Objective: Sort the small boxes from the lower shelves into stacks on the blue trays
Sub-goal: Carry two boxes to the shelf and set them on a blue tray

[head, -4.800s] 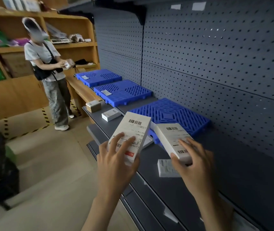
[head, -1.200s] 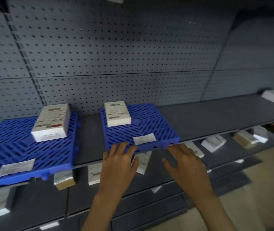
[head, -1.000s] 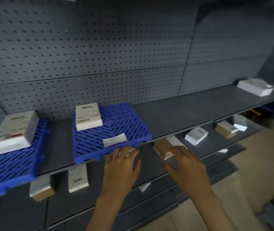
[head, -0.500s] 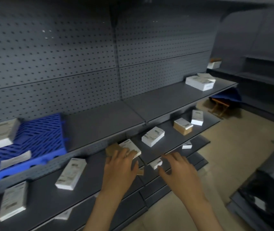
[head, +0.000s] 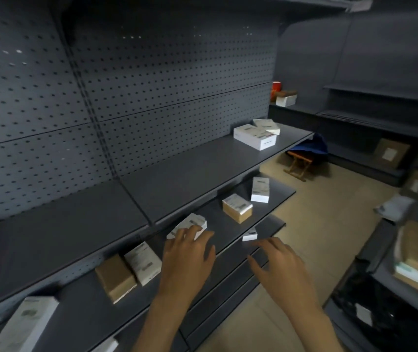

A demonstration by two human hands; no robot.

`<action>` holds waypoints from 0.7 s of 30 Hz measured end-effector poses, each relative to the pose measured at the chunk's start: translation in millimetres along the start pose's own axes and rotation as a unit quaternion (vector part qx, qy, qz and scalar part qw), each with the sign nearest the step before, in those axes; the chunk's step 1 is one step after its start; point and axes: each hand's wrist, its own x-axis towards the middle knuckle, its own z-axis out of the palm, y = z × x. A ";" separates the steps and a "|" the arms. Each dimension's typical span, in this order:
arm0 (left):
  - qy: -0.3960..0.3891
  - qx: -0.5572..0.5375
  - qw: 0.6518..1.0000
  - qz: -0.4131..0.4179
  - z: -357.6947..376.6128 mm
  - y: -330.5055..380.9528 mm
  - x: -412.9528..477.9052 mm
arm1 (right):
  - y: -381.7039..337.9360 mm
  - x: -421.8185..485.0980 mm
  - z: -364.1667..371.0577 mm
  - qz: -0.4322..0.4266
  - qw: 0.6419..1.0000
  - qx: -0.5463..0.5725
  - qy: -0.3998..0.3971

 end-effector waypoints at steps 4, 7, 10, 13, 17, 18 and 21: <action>0.008 -0.029 1.000 0.005 32.4 19.1 65.5 | 35.4 54.7 -2.5 0.013 1.000 -0.022 -0.002; 0.010 -0.053 0.999 0.003 48.6 35.9 119.4 | 56.1 102.3 -7.3 0.023 0.998 -0.050 -0.016; 0.008 -0.065 0.998 0.012 63.4 48.4 168.4 | 73.9 146.7 -8.3 0.024 0.999 -0.045 -0.014; -0.001 -0.069 0.997 0.024 73.3 58.6 211.2 | 91.1 186.5 -7.8 0.021 0.999 -0.047 -0.006; -0.004 -0.069 0.997 0.024 83.5 72.4 258.1 | 112.3 234.0 -8.8 0.026 0.999 -0.038 0.015; -0.003 -0.071 0.997 0.021 86.9 76.0 269.2 | 118.1 246.0 -9.5 0.023 0.999 -0.033 0.017; 0.005 -0.062 0.998 0.017 99.4 87.9 303.0 | 138.6 284.2 -10.7 0.011 0.999 -0.028 0.028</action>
